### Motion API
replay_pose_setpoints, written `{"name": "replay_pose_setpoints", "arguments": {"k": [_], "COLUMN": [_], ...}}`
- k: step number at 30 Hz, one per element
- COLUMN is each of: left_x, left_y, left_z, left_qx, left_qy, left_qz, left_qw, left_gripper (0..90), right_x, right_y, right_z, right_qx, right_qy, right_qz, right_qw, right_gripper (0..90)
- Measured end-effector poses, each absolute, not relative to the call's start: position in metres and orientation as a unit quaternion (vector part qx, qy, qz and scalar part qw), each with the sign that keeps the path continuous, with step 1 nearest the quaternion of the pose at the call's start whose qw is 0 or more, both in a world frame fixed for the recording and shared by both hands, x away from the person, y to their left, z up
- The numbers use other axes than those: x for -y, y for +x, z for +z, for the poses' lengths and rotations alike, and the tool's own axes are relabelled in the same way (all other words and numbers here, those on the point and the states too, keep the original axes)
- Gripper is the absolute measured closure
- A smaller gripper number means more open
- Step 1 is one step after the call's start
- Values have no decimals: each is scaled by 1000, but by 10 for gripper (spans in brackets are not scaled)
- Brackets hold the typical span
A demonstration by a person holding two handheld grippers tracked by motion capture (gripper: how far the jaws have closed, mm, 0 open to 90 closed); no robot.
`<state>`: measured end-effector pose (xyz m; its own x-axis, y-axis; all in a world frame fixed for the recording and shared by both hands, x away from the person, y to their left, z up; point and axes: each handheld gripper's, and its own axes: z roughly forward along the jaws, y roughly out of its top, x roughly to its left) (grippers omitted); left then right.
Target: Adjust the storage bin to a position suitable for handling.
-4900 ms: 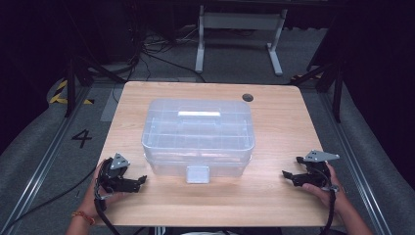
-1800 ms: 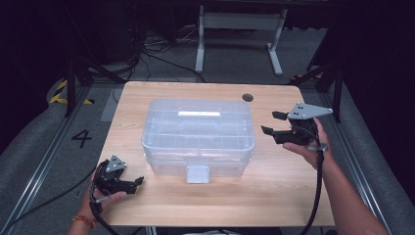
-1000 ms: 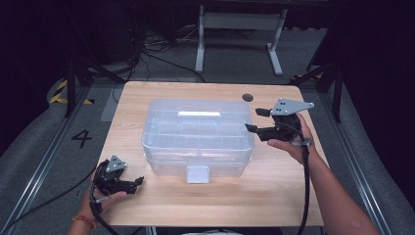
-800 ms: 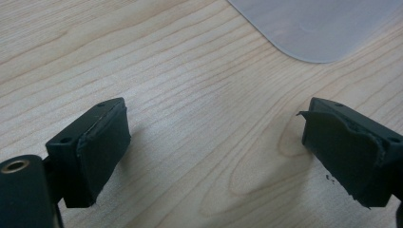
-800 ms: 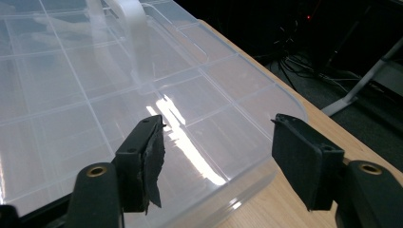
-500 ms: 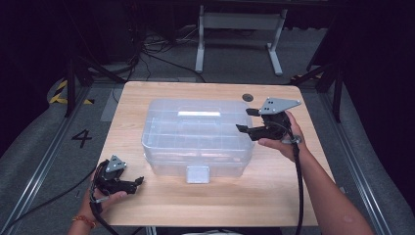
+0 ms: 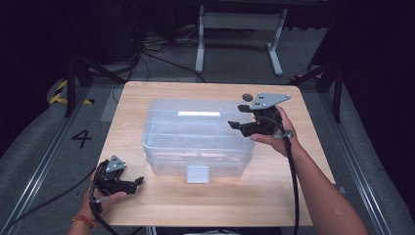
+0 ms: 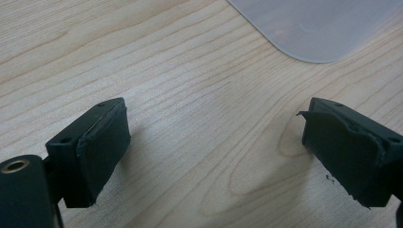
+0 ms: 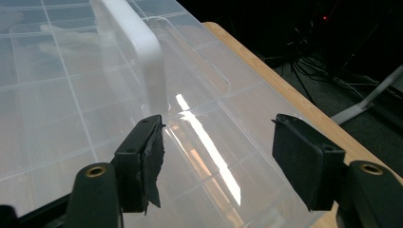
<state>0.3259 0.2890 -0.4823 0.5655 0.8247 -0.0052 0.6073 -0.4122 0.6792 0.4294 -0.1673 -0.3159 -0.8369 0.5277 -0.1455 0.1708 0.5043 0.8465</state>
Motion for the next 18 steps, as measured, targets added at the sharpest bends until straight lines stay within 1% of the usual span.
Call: {"name": "replay_pose_setpoints", "arguments": {"k": [18], "left_x": [-289], "left_y": [326], "left_z": [-482], "left_qx": [-435], "left_qy": [824], "left_qz": [168], "left_qw": [324], "left_gripper": [92], "right_x": [138], "right_y": [433], "right_z": [-314], "right_qx": [-856], "right_qy": [188], "right_qz": [448], "right_qw": [180], "right_gripper": [351]}}
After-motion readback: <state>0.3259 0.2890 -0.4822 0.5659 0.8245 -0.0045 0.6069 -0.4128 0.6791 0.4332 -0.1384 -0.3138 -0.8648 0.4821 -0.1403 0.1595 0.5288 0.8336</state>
